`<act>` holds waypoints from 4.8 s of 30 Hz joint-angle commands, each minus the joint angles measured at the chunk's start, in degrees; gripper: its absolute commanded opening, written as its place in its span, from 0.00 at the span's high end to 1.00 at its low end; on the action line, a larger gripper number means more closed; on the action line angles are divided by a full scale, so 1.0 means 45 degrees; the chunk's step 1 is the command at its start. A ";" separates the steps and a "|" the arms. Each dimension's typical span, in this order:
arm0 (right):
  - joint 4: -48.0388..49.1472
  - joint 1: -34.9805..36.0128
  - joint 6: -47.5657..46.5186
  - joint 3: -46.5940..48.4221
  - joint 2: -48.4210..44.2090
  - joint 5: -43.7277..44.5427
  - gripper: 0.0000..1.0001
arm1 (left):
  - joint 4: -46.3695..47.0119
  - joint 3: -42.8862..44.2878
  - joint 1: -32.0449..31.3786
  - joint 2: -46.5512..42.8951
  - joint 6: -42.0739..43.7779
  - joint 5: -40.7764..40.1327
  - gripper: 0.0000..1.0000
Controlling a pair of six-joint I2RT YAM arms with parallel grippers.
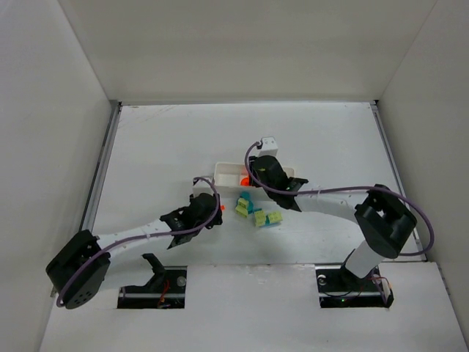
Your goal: Sort the legos into containers by color
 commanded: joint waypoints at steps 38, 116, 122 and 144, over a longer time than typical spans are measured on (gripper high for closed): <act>0.1083 -0.0615 0.0278 -0.2419 -0.3759 -0.0507 0.50 | -0.1350 0.2389 -0.1325 -0.1333 0.0842 -0.2184 0.87; -0.0753 0.4091 0.1157 0.2541 0.4207 -0.0546 0.59 | 0.0486 -0.1611 0.4223 -0.4948 -0.1053 0.0356 0.59; -0.0792 0.4111 0.1079 0.2522 0.4247 -0.0390 0.73 | 0.0409 -0.1670 0.4612 -0.5298 -0.1091 0.0336 0.60; -0.0090 0.0324 0.0200 -0.0271 -0.1282 -0.0740 0.77 | 0.0642 -0.0323 0.1745 -0.2373 -0.1112 -0.0132 0.62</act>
